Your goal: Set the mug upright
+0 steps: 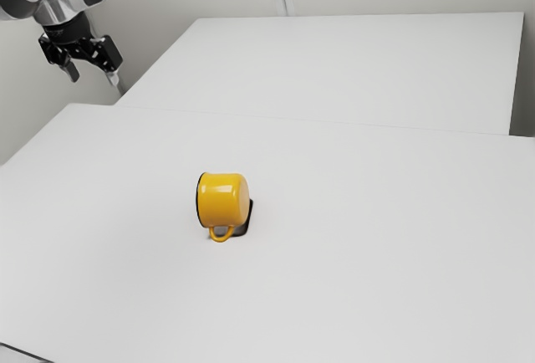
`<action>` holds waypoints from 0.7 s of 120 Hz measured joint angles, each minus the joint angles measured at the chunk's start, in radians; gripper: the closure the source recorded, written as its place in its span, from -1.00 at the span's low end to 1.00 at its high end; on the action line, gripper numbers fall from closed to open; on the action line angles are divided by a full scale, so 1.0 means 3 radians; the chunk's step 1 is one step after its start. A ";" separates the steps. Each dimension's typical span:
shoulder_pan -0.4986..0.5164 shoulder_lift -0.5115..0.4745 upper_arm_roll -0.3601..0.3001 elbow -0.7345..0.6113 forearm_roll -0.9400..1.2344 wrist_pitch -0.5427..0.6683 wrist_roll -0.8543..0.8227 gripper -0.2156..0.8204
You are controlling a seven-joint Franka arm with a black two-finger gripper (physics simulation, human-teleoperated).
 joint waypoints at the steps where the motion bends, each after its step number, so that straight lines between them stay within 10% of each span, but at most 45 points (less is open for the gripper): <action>1: 0.0000 0.0000 0.0000 0.0001 -0.0001 0.0000 -0.0001 -0.58; 84: 0.0615 0.0254 0.0048 -0.0852 -0.1376 0.0049 -0.0102 -0.58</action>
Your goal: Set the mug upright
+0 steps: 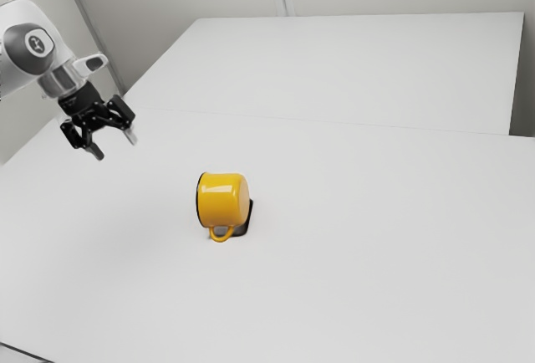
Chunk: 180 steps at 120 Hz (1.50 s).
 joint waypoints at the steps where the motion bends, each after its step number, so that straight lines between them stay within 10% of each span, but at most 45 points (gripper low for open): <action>1: 0.0014 0.0015 0.0001 -0.0008 -0.0034 0.0003 -0.0001 -0.58; 156: -0.0180 0.1168 -0.0080 -0.0319 -0.2681 0.0698 0.0122 -0.58; 180: -0.0222 0.1168 -0.0096 -0.0313 -0.2699 0.0776 0.0144 0.34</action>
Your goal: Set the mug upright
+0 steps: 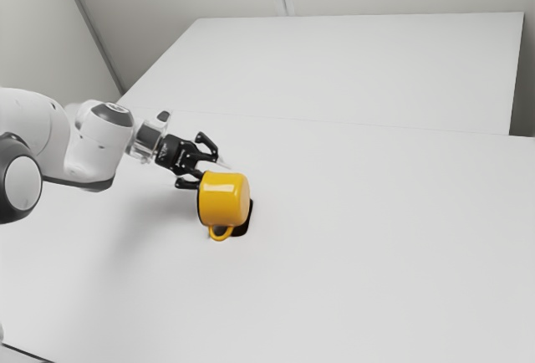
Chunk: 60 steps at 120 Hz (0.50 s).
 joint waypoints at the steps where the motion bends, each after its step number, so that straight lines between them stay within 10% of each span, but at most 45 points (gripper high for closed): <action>1: -0.0004 -0.0001 0.0000 0.0001 0.0000 0.0002 0.0001 0.37; 60: -0.0215 -0.0291 -0.0072 0.0056 0.0664 0.0249 -0.0032 0.86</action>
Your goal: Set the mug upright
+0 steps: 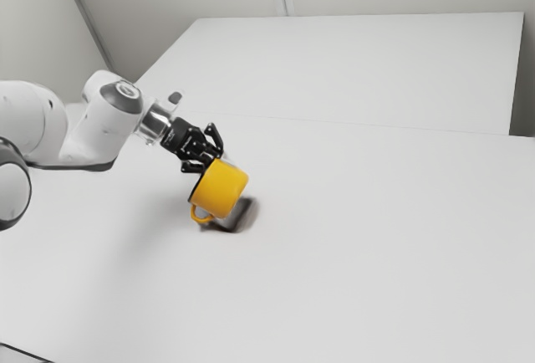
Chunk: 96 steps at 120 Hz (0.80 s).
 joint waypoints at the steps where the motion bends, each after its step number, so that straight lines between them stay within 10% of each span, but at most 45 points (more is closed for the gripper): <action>1: -0.0011 -0.0021 0.0000 -0.0001 0.0060 0.0009 -0.0002 0.86; 41: -0.0358 -0.0570 -0.0002 -0.0687 0.2089 0.0865 -0.0086 0.87; 96: -0.0449 -0.0481 0.0003 -0.0908 0.2724 0.1669 -0.0251 0.91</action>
